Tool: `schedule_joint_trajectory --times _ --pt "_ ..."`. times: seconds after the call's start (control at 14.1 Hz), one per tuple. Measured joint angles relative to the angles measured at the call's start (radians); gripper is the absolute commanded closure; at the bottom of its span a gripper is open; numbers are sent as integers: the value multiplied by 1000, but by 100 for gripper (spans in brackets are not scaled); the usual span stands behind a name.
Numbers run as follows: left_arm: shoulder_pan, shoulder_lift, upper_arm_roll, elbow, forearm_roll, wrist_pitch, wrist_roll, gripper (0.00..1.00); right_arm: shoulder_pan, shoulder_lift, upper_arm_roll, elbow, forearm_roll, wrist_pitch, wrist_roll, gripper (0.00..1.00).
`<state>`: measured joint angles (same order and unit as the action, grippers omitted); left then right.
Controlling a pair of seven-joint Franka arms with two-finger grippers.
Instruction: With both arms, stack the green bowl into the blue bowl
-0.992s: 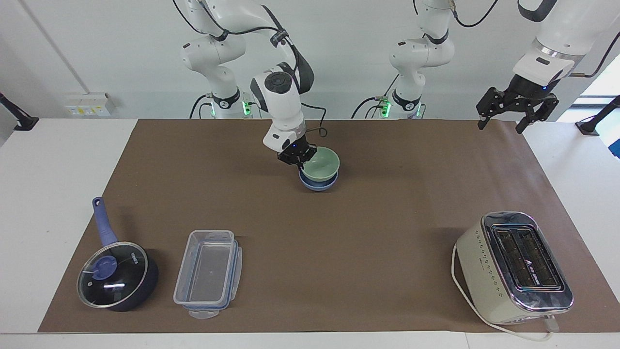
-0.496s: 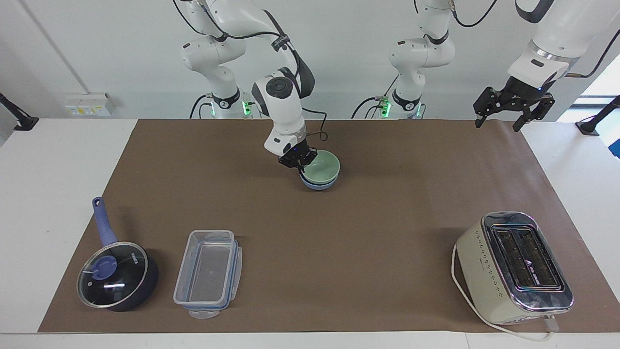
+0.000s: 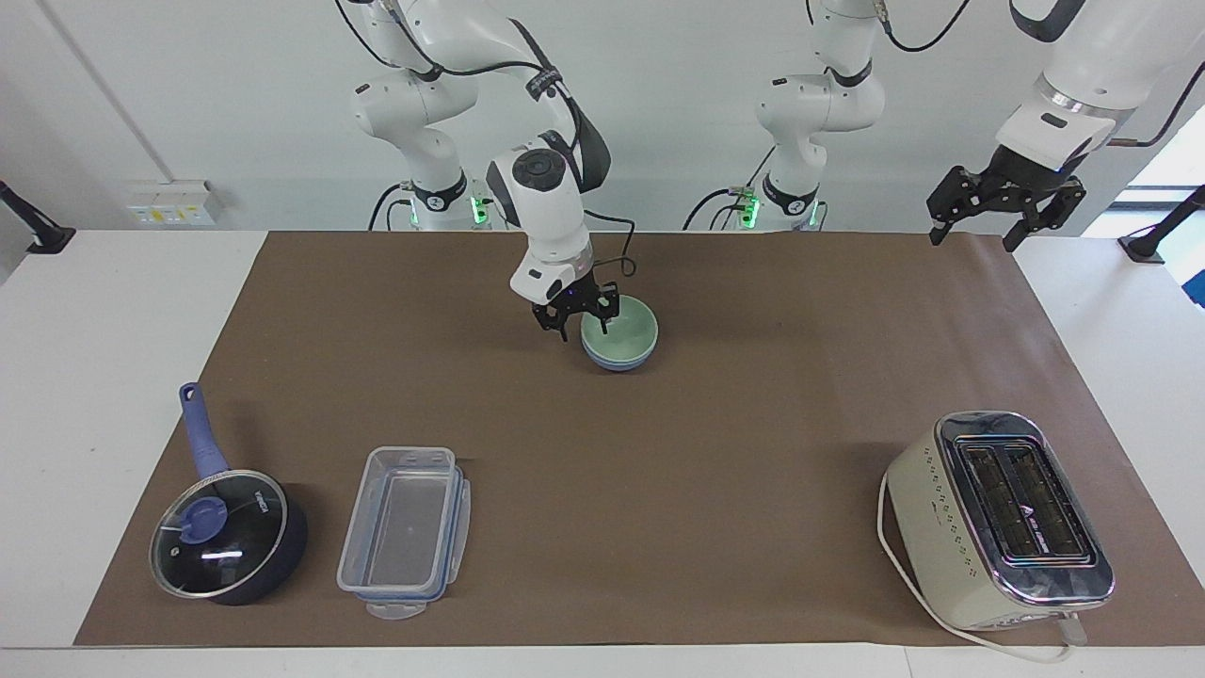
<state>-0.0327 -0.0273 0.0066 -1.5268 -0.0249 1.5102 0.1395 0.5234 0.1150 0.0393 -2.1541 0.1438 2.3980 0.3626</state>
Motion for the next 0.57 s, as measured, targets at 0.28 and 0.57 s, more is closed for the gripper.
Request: schedule_joint_trajectory --times 0.28,0.57 --pt "0 0 0 1 1 -17 0 0 -45 -18 -6 28 -1 -7 -1 0" --pt "0 -1 1 1 1 -19 0 0 -122 -67 -11 91 -11 -142 -2 0"
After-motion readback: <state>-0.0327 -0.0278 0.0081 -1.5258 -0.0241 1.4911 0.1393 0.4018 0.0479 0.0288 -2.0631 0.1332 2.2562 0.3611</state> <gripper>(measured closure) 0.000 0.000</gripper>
